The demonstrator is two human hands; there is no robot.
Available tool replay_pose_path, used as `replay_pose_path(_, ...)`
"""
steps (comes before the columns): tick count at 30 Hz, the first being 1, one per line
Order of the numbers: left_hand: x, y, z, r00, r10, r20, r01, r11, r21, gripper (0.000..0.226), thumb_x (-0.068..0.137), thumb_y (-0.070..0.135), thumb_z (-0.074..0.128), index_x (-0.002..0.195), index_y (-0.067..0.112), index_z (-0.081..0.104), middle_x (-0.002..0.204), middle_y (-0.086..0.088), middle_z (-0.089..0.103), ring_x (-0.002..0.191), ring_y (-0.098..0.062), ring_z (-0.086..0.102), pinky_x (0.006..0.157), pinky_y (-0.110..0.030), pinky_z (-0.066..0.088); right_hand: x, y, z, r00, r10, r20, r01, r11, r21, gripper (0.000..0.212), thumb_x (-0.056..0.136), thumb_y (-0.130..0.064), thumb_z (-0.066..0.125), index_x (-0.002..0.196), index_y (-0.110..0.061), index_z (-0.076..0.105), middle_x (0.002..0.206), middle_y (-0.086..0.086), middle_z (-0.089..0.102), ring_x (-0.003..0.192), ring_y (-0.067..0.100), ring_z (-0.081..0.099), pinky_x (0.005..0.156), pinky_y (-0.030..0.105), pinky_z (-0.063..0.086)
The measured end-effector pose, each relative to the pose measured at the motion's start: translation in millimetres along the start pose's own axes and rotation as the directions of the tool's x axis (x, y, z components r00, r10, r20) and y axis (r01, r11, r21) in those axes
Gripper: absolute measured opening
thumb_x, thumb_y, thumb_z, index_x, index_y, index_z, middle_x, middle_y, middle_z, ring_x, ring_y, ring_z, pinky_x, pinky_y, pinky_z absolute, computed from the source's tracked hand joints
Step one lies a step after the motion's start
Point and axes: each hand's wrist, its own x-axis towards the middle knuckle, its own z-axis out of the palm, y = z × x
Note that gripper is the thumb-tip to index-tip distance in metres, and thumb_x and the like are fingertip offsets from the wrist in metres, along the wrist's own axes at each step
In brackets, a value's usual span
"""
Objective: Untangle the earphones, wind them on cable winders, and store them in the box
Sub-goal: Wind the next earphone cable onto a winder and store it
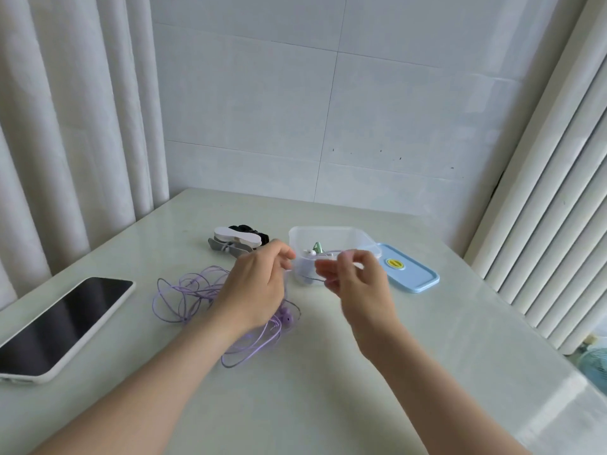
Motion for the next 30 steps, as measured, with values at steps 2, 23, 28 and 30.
replay_pose_path(2,-4.9,1.4,-0.4,0.997,0.043,0.070,-0.048,0.996,0.070,0.025,0.107,0.015,0.042,0.110,0.024,0.065,0.085,0.012,0.069,0.089,-0.013,0.058,0.079,-0.028,0.041,-2.4,-9.9,-8.4,0.999,0.011,-0.048,0.000,0.977,0.214,0.016,0.111,-0.023,0.048,0.102,-0.012,0.056,0.082,0.005,0.078,0.095,0.022,0.078,0.093,0.036,0.058)
replay_pose_path(23,-9.5,-6.6,9.3,0.954,0.216,0.209,-0.260,0.941,0.216,0.023,0.109,0.021,0.044,0.098,0.041,0.044,0.076,0.021,0.059,0.087,0.004,0.052,0.095,-0.030,0.034,-12.1,-37.5,-30.5,0.964,-0.241,-0.115,0.243,0.970,-0.001,0.033,0.087,0.008,0.049,0.102,-0.021,0.056,0.078,-0.004,0.052,0.056,0.017,0.041,0.049,0.028,0.035)
replay_pose_path(28,-9.8,-7.5,4.7,0.965,0.203,0.166,-0.238,0.944,0.229,0.009,0.104,0.032,0.058,0.109,0.037,0.052,0.080,0.029,0.052,0.096,-0.007,0.049,0.092,-0.035,0.034,-14.5,-18.0,-29.1,0.878,-0.290,0.381,0.476,0.604,-0.639,0.031,0.090,-0.043,0.072,0.120,-0.039,0.065,0.100,-0.020,0.073,0.068,-0.003,0.060,0.071,0.020,0.048)
replay_pose_path(30,-11.7,-7.6,3.6,0.960,0.215,0.179,-0.257,0.929,0.266,0.006,0.104,0.036,0.059,0.106,0.040,0.056,0.086,0.029,0.049,0.099,-0.004,0.044,0.093,-0.034,0.030,-15.9,-12.1,-28.3,0.869,-0.137,0.476,0.486,0.417,-0.768,0.036,0.095,-0.057,0.064,0.128,-0.044,0.063,0.095,-0.020,0.073,0.089,0.003,0.064,0.082,0.030,0.053)
